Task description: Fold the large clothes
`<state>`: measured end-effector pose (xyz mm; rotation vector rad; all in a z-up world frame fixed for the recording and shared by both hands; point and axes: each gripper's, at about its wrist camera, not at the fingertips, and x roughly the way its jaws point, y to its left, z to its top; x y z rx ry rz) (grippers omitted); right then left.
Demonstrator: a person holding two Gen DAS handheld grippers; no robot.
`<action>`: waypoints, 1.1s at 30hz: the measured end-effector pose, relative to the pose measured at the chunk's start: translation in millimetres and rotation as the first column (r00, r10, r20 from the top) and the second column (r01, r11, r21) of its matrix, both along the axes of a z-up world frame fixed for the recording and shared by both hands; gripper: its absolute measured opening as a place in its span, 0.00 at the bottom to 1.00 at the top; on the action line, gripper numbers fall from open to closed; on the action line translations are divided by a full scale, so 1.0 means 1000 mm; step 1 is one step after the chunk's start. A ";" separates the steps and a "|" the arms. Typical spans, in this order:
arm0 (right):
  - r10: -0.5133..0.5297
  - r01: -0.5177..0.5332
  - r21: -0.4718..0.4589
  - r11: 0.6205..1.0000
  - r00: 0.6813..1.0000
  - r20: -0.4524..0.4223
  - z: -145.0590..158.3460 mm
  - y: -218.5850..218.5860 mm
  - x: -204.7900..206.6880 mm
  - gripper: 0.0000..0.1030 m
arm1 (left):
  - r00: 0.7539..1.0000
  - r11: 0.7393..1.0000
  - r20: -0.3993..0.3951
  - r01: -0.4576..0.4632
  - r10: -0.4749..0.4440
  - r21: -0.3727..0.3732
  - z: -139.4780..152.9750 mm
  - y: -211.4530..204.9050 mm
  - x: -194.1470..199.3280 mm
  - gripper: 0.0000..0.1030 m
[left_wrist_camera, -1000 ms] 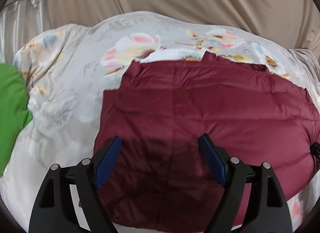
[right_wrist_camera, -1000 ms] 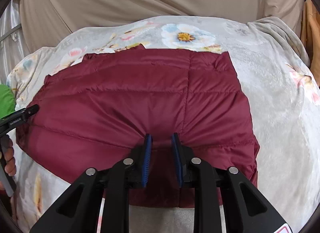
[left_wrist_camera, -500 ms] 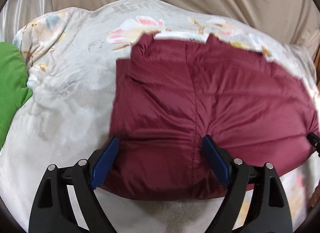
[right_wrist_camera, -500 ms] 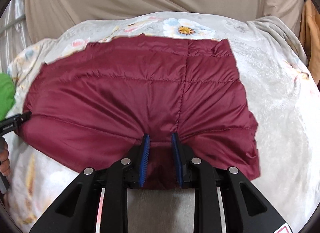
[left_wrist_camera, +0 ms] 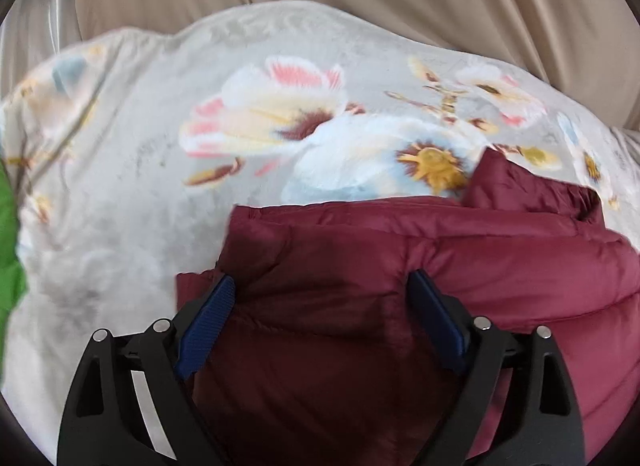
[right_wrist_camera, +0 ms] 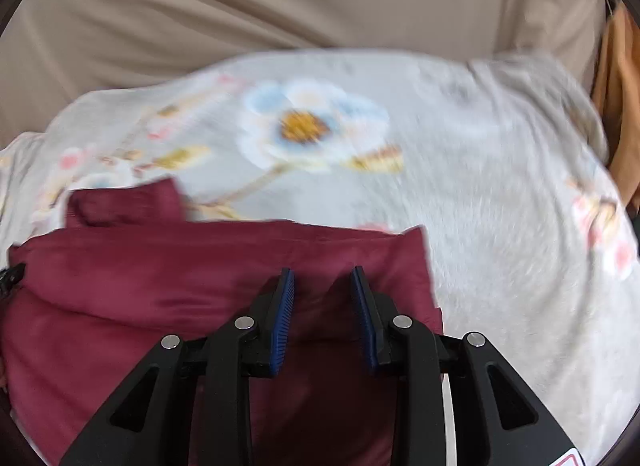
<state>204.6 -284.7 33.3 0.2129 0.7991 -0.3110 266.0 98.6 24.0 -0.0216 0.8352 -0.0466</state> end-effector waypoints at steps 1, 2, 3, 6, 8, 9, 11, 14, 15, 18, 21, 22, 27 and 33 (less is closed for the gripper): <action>-0.006 0.006 0.019 1.000 1.000 0.003 -0.004 -0.006 0.000 0.23 | 1.000 1.000 0.000 -0.006 0.006 -0.026 -0.002 0.004 0.001 0.85; -0.016 0.016 0.040 0.999 1.000 0.005 -0.010 -0.012 0.001 0.23 | 1.000 0.999 -0.002 -0.005 0.005 -0.042 -0.004 0.006 0.003 0.85; -0.018 0.018 0.055 0.998 1.000 0.007 -0.015 -0.017 0.002 0.23 | 1.000 0.999 0.002 0.001 -0.001 -0.052 -0.007 0.007 0.004 0.86; -0.016 0.015 0.070 0.997 1.000 0.010 -0.021 -0.019 0.004 0.23 | 1.000 0.997 0.001 0.002 -0.002 -0.074 -0.016 0.010 0.005 0.88; -0.016 0.016 0.043 0.999 1.000 0.003 -0.022 -0.014 0.006 0.22 | 1.000 0.996 -0.013 0.001 -0.003 -0.087 -0.019 0.012 0.008 0.89; -0.016 0.016 0.038 0.999 1.000 0.002 -0.023 -0.014 0.007 0.22 | 1.000 0.996 -0.019 0.001 -0.003 -0.089 -0.020 0.012 0.010 0.90; -0.014 0.014 0.039 0.999 1.000 0.001 -0.025 -0.014 0.007 0.22 | 1.000 0.997 -0.023 0.000 -0.002 -0.078 -0.022 0.011 0.012 0.90; -0.015 0.015 0.038 0.999 1.000 -0.001 -0.024 -0.016 0.007 0.23 | 1.000 0.998 -0.025 -0.003 0.002 -0.057 -0.023 0.008 0.013 0.91; -0.015 0.015 0.033 0.999 1.000 -0.001 -0.024 -0.016 0.007 0.23 | 1.000 0.999 -0.026 -0.005 0.004 -0.050 -0.023 0.007 0.013 0.91; -0.018 0.017 0.027 0.999 1.000 0.003 -0.017 -0.018 0.005 0.23 | 1.000 0.998 -0.021 -0.008 0.006 -0.059 -0.016 0.012 0.008 0.90; -0.014 0.013 0.017 1.000 0.997 0.072 0.012 -0.001 -0.027 0.31 | 1.000 0.986 0.001 -0.018 0.019 -0.164 0.007 0.040 -0.027 0.89; 0.020 -0.023 0.023 0.999 0.995 0.103 0.023 0.008 -0.037 0.32 | 1.000 0.981 0.019 -0.018 0.022 -0.192 0.014 0.051 -0.040 0.89; 0.251 -0.252 0.013 0.968 0.966 0.062 0.044 0.085 -0.049 0.32 | 0.999 0.955 -0.038 -0.038 0.028 -0.293 0.018 0.097 -0.089 0.90; 0.365 -0.365 0.010 0.931 0.931 0.020 0.032 0.149 -0.024 0.32 | 0.990 0.886 -0.140 -0.057 -0.009 -0.460 -0.024 0.109 -0.109 0.90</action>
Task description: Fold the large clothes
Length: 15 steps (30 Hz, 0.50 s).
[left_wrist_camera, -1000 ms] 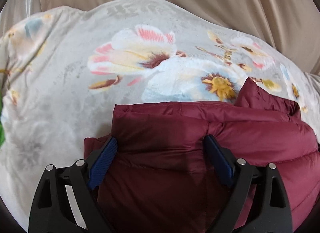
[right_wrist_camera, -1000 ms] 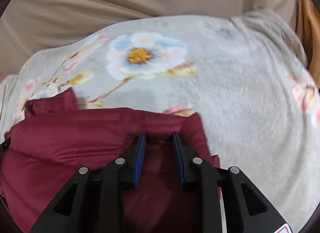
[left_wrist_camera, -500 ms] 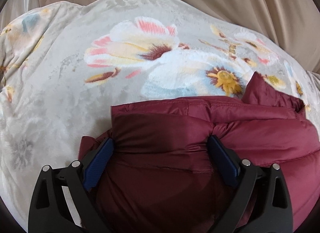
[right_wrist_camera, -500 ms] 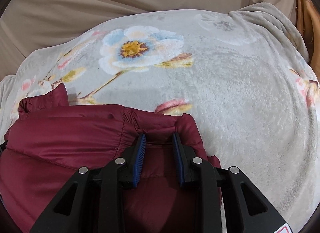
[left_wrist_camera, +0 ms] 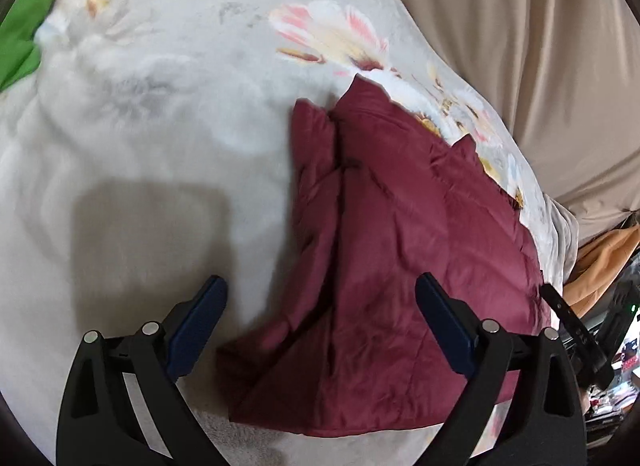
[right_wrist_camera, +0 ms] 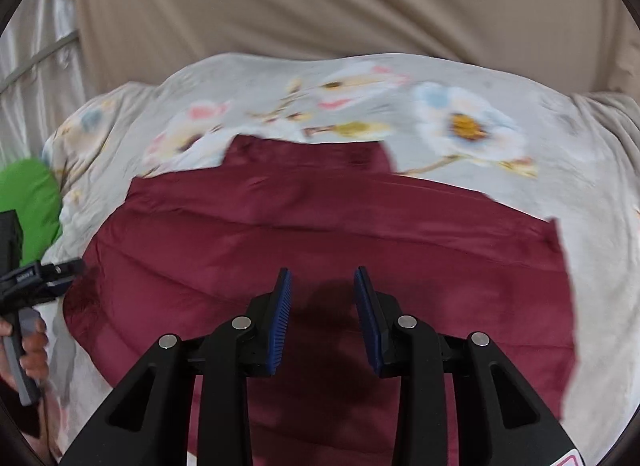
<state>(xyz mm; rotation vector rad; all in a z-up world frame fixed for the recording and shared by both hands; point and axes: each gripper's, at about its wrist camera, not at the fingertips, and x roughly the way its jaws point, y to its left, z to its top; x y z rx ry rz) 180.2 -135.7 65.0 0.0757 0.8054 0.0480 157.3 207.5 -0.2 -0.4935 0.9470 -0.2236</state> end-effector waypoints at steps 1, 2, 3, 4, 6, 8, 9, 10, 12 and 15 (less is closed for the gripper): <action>0.012 -0.013 -0.009 1.000 1.000 -0.010 -0.005 0.008 0.005 0.32 | 1.000 1.000 0.013 0.005 -0.005 0.030 0.001 -0.005 -0.003 0.90; 0.017 -0.017 -0.014 1.000 1.000 -0.017 -0.008 0.013 0.008 0.32 | 1.000 0.998 0.019 0.013 -0.014 0.054 0.002 -0.012 -0.005 0.90; 0.018 -0.018 -0.025 1.000 1.000 -0.025 -0.011 0.017 0.010 0.32 | 1.000 0.998 0.024 0.020 -0.021 0.055 0.002 -0.015 -0.007 0.89; 0.014 -0.015 -0.037 0.999 0.999 -0.031 -0.016 0.020 0.013 0.32 | 0.999 0.998 0.021 0.031 -0.032 0.059 0.002 -0.022 -0.007 0.88; 0.013 -0.015 -0.040 0.999 0.999 -0.040 -0.022 0.023 0.015 0.32 | 0.999 0.997 0.025 0.046 -0.048 0.067 0.003 -0.029 -0.007 0.75; 0.019 -0.021 -0.044 0.999 0.999 -0.051 -0.030 0.023 0.017 0.32 | 0.998 0.996 0.027 0.059 -0.061 0.070 0.005 -0.035 -0.007 0.57; 0.021 -0.024 -0.046 0.999 0.998 -0.054 -0.032 0.023 0.018 0.32 | 0.997 0.996 0.034 0.070 -0.072 0.060 0.008 -0.038 -0.007 0.45; 0.025 -0.029 -0.055 0.998 0.998 -0.056 -0.035 0.024 0.018 0.32 | 0.996 0.996 0.040 0.075 -0.077 0.056 0.012 -0.041 -0.008 0.32; 0.028 -0.032 -0.070 0.997 0.998 -0.054 -0.040 0.023 0.019 0.32 | 0.994 0.995 0.068 0.087 -0.090 0.046 0.024 -0.045 -0.010 0.21; 0.030 -0.033 -0.096 0.995 0.999 -0.041 -0.046 0.025 0.018 0.32 | 0.982 0.992 0.140 0.123 -0.125 0.025 0.053 -0.056 -0.019 0.15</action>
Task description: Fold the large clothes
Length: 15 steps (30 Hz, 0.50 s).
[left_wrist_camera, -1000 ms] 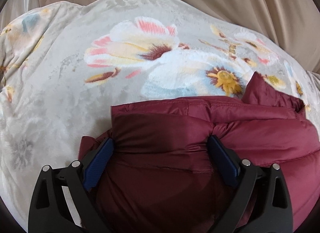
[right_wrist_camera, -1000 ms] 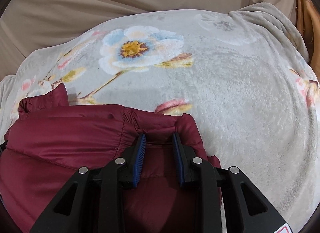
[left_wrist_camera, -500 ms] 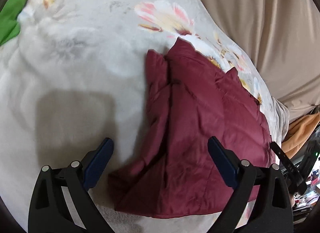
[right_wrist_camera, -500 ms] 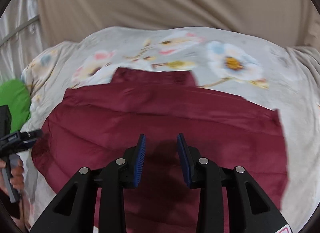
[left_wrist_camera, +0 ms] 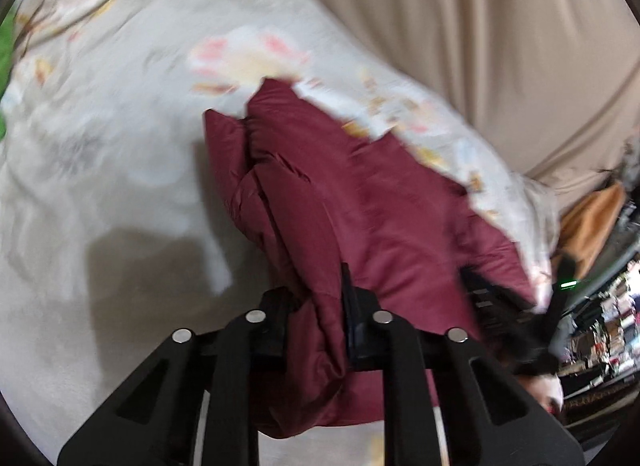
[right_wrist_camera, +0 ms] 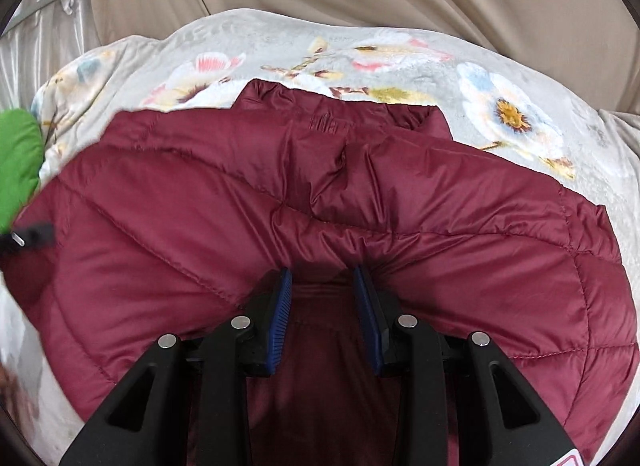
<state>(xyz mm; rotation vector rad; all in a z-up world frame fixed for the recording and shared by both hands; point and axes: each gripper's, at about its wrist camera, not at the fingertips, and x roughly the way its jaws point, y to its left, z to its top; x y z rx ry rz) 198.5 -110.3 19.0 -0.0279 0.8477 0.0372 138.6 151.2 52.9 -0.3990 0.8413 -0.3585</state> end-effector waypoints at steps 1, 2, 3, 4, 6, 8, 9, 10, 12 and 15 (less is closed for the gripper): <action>-0.002 0.002 -0.003 1.000 1.000 0.006 -0.002 0.000 -0.001 0.32 | 0.999 1.000 0.033 0.011 -0.012 0.006 0.012 -0.006 -0.005 0.15; -0.002 0.002 -0.003 1.000 1.000 0.008 -0.003 0.000 -0.001 0.32 | 0.998 1.000 0.061 0.024 -0.025 0.009 0.021 -0.011 -0.009 0.14; -0.003 0.003 -0.006 1.000 1.000 0.012 -0.004 0.000 -0.001 0.32 | 0.995 0.999 0.094 0.044 -0.044 0.008 0.034 -0.018 -0.014 0.14; -0.002 0.002 -0.012 1.000 1.000 0.016 -0.005 0.000 -0.001 0.32 | 0.992 0.998 0.113 0.059 -0.059 0.002 0.042 -0.023 -0.017 0.13; 0.000 0.001 -0.022 1.000 1.000 0.021 -0.006 0.001 -0.001 0.32 | 0.979 0.993 0.174 0.114 -0.110 -0.013 0.065 -0.040 -0.028 0.12; 0.000 0.000 -0.031 1.000 1.000 0.027 -0.007 0.003 -0.002 0.32 | 0.961 0.985 0.223 0.172 -0.163 -0.019 0.083 -0.060 -0.036 0.12; 0.001 0.000 -0.032 0.999 1.000 0.029 -0.007 0.004 -0.002 0.32 | 0.948 0.977 0.246 0.214 -0.203 -0.019 0.093 -0.073 -0.040 0.12; 0.001 0.000 -0.031 1.000 1.000 0.031 -0.007 0.004 -0.002 0.32 | 0.937 0.969 0.258 0.248 -0.237 -0.014 0.099 -0.088 -0.042 0.12; 0.008 -0.007 -0.013 1.000 0.999 0.031 -0.006 0.002 -0.002 0.32 | 0.916 0.951 0.269 0.308 -0.299 0.007 0.107 -0.117 -0.044 0.11; 0.004 -0.005 0.068 0.998 1.000 0.016 0.005 -0.012 -0.011 0.32 | 0.897 0.935 0.271 0.352 -0.348 0.034 0.111 -0.150 -0.043 0.11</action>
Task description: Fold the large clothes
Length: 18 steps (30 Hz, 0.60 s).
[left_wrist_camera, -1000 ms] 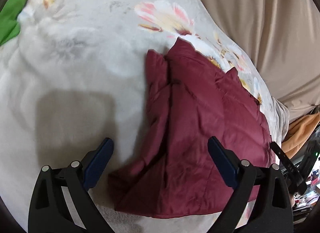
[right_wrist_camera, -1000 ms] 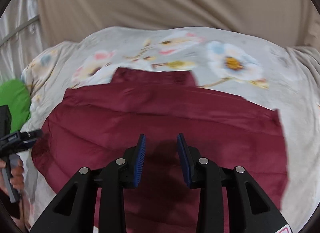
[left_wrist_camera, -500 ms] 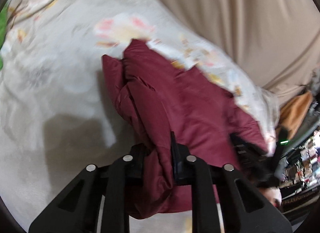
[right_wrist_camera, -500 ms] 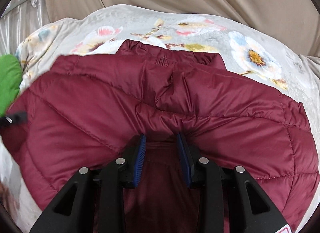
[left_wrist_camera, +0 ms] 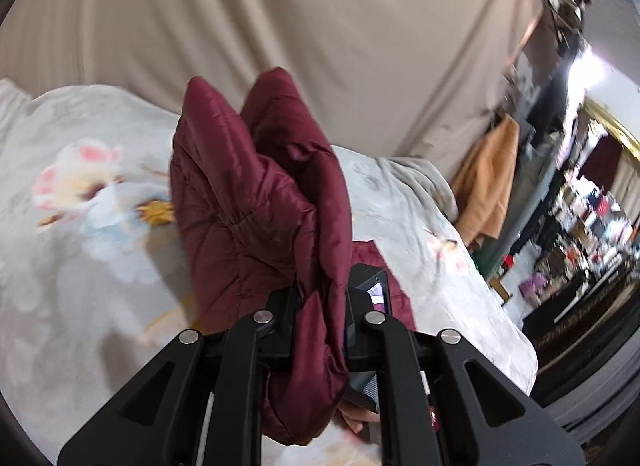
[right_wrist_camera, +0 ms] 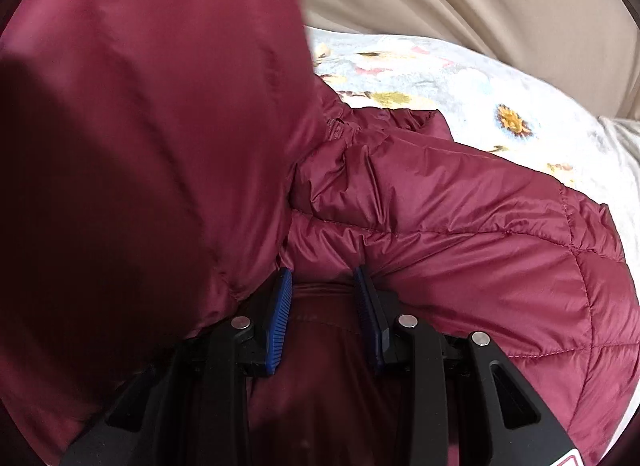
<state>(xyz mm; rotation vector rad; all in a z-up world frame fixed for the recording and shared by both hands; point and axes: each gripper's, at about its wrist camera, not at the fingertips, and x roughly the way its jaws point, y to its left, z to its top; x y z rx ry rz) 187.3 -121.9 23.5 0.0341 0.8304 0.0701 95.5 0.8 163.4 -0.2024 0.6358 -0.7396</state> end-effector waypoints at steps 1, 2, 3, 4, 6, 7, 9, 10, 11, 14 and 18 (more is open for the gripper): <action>-0.007 0.007 0.041 0.999 1.000 -0.005 0.007 -0.009 -0.008 0.32 | 1.000 1.000 -0.001 0.012 -0.012 0.001 0.001 -0.006 0.000 0.11; -0.008 0.009 0.088 0.996 1.000 -0.005 0.015 -0.019 -0.021 0.32 | 1.000 1.000 -0.003 0.019 -0.019 0.001 0.001 -0.010 0.000 0.11; 0.003 -0.003 0.127 0.992 1.000 -0.001 0.022 -0.027 -0.034 0.32 | 1.000 1.000 -0.003 0.025 -0.025 0.002 0.002 -0.013 0.000 0.11; 0.019 -0.019 0.154 0.988 1.000 0.001 0.026 -0.032 -0.045 0.32 | 1.000 1.000 0.002 0.026 -0.026 0.005 0.002 -0.014 -0.001 0.11; 0.063 -0.059 0.213 0.975 0.998 -0.011 0.024 -0.036 -0.061 0.32 | 1.000 1.000 0.009 0.026 -0.026 0.015 0.002 -0.018 -0.002 0.11; 0.098 -0.089 0.251 0.964 0.995 -0.024 0.019 -0.035 -0.066 0.27 | 1.000 0.999 0.008 0.028 -0.029 0.014 0.003 -0.019 -0.002 0.11; 0.168 -0.145 0.306 0.941 0.984 -0.052 0.005 -0.026 -0.072 0.17 | 1.000 1.000 0.008 0.024 -0.024 0.013 0.005 -0.025 -0.004 0.11; 0.191 -0.166 0.294 0.941 0.980 -0.057 -0.001 -0.019 -0.072 0.10 | 1.000 1.000 0.009 0.022 -0.022 0.013 0.005 -0.024 -0.004 0.11; 0.213 -0.191 0.277 0.942 0.976 -0.052 -0.005 -0.011 -0.072 0.06 | 1.000 1.000 0.009 0.021 -0.022 0.012 0.006 -0.024 -0.004 0.11; 0.242 -0.222 0.252 0.942 0.969 -0.053 -0.012 0.000 -0.067 0.02 | 1.000 1.000 0.005 0.020 -0.020 0.021 0.006 -0.031 -0.006 0.11; 0.267 -0.239 0.282 0.929 0.962 -0.065 -0.022 0.002 -0.061 0.02 | 0.999 0.998 -0.002 0.043 -0.043 0.044 0.004 -0.042 -0.006 0.11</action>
